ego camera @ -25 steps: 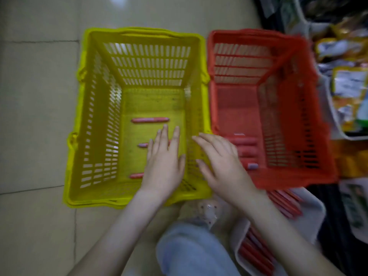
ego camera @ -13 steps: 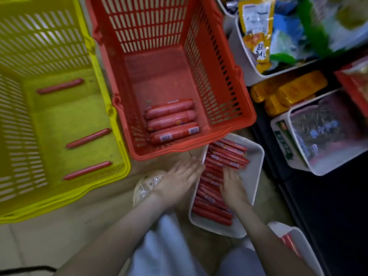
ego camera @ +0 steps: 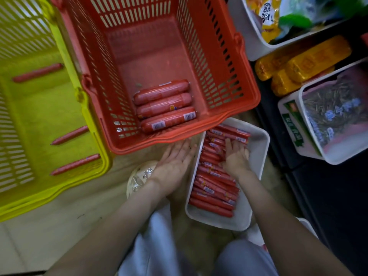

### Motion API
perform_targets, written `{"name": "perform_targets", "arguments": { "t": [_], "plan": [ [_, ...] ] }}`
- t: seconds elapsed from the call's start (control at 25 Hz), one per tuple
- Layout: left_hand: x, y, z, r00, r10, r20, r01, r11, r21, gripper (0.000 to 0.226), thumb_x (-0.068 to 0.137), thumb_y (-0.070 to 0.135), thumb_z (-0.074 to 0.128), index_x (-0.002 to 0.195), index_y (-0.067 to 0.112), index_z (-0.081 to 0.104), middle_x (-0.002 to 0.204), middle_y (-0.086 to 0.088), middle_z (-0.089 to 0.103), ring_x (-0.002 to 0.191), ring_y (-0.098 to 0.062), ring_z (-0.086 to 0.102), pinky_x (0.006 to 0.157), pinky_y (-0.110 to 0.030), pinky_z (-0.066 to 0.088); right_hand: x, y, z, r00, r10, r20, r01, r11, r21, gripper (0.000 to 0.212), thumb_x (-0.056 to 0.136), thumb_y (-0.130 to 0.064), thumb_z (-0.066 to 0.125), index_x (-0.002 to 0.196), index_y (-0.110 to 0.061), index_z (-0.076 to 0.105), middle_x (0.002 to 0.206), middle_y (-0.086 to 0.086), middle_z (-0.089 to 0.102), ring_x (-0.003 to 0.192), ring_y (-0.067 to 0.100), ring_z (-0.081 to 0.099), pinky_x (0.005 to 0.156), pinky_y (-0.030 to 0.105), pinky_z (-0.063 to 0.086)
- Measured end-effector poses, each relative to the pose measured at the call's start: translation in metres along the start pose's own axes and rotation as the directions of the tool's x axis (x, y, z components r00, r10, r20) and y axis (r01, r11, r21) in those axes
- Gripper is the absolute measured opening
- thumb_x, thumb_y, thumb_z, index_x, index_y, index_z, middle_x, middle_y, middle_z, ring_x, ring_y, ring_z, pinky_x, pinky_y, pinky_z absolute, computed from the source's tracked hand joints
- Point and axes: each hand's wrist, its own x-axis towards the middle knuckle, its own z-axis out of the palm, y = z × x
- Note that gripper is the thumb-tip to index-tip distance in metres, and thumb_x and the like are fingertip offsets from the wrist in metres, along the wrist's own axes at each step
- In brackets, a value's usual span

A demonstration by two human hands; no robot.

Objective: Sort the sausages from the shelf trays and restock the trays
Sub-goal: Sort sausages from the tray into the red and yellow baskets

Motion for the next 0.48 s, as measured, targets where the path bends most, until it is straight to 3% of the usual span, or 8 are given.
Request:
{"name": "perform_targets", "arguments": {
  "t": [0.16, 0.28, 0.48],
  "plan": [
    [-0.004, -0.004, 0.005, 0.999, 0.008, -0.043, -0.011, 0.997, -0.072, 0.061, 0.098, 0.012, 0.031, 0.152, 0.010, 0.004, 0.159, -0.014, -0.002, 0.147, -0.028, -0.002, 0.117, -0.038, -0.008, 0.005, 0.000, 0.001, 0.998, -0.033, -0.062, 0.037, 0.997, 0.070, 0.087, 0.070, -0.029, 0.076, 0.141, -0.014, 0.027, 0.143, 0.014, 0.027, 0.131, 0.032, 0.025, 0.110, 0.042, 0.024],
    [-0.006, -0.008, 0.004, 0.999, 0.003, -0.041, -0.008, 0.991, -0.135, 0.061, 0.095, 0.010, 0.035, 0.152, 0.009, 0.012, 0.159, -0.013, 0.004, 0.147, -0.029, 0.003, 0.116, -0.036, -0.007, 0.008, 0.001, -0.005, 0.998, -0.026, -0.061, 0.029, 0.999, 0.041, 0.091, 0.069, -0.030, 0.078, 0.142, -0.015, 0.024, 0.141, 0.013, 0.030, 0.131, 0.031, 0.027, 0.108, 0.042, 0.023],
    [-0.010, -0.015, -0.004, 1.000, 0.015, 0.020, -0.012, 0.986, -0.163, 0.059, 0.094, 0.009, 0.026, 0.151, 0.010, 0.013, 0.159, -0.013, -0.006, 0.147, -0.027, -0.005, 0.117, -0.036, -0.006, 0.011, -0.005, -0.001, 0.999, -0.016, -0.052, 0.014, 0.999, -0.052, 0.061, 0.079, -0.029, 0.068, 0.130, -0.017, 0.038, 0.131, 0.012, 0.036, 0.122, 0.032, 0.032, 0.105, 0.043, 0.027]
  ]
}}
